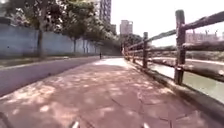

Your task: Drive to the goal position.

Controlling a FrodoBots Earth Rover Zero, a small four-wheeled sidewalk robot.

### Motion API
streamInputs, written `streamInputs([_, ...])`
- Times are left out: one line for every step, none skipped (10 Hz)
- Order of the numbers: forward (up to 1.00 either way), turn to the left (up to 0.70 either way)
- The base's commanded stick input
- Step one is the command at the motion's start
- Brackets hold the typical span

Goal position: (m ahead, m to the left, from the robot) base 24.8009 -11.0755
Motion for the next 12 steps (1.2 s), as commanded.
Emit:
streamInputs([0.70, 0.00])
streamInputs([0.70, 0.00])
streamInputs([0.70, 0.00])
streamInputs([0.70, 0.00])
streamInputs([0.70, 0.00])
streamInputs([0.70, 0.00])
streamInputs([0.70, 0.00])
streamInputs([0.70, 0.00])
streamInputs([0.70, 0.00])
streamInputs([0.70, 0.00])
streamInputs([0.70, 0.00])
streamInputs([0.70, 0.00])
